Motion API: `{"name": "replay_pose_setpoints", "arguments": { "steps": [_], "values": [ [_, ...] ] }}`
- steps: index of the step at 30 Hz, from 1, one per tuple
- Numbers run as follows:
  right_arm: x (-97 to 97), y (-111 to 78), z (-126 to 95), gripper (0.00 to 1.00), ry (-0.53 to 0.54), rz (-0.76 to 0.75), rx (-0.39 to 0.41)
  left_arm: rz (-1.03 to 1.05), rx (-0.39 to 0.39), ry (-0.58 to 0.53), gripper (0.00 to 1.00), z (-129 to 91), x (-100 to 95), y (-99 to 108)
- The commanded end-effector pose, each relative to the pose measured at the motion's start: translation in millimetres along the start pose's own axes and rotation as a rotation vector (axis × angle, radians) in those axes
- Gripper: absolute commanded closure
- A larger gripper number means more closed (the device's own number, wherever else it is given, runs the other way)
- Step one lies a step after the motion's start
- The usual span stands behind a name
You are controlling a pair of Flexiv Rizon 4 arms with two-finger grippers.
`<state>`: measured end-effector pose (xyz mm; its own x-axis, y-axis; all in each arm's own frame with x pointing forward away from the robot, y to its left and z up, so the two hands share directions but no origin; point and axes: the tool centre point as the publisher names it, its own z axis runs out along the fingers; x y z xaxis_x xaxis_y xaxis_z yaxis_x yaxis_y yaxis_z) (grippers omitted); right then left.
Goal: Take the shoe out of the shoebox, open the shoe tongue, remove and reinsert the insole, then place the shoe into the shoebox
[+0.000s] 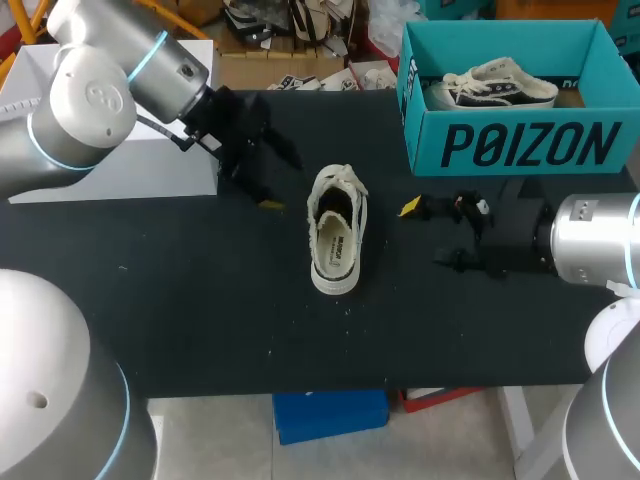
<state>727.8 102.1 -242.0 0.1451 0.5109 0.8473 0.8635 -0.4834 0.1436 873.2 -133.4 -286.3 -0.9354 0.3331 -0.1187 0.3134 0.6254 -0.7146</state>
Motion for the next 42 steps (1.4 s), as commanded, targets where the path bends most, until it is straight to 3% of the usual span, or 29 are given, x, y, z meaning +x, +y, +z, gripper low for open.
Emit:
{"name": "replay_pose_setpoints", "arguments": {
  "steps": [1, 30, 36, 42],
  "values": [
    [0.0, -0.2, 0, 0.00, 0.000, 0.000, 0.000, -0.001, -0.005, 0.002, 0.00, 0, -0.3, 0],
    [0.0, -0.2, 0, 0.00, 0.000, 0.000, 0.000, -0.001, -0.005, 0.002, 0.00, 0, -0.3, 0],
    [0.0, -0.2, 0, 0.00, 0.000, 0.000, 0.000, 0.028, -0.070, 0.052, 0.00, 6, -16.1, 0],
    [0.0, -0.2, 0, 0.00, 0.000, 0.000, 0.000, 0.223, -0.158, 0.057, 0.00, 1, -20.4, 5]
  ]
}}
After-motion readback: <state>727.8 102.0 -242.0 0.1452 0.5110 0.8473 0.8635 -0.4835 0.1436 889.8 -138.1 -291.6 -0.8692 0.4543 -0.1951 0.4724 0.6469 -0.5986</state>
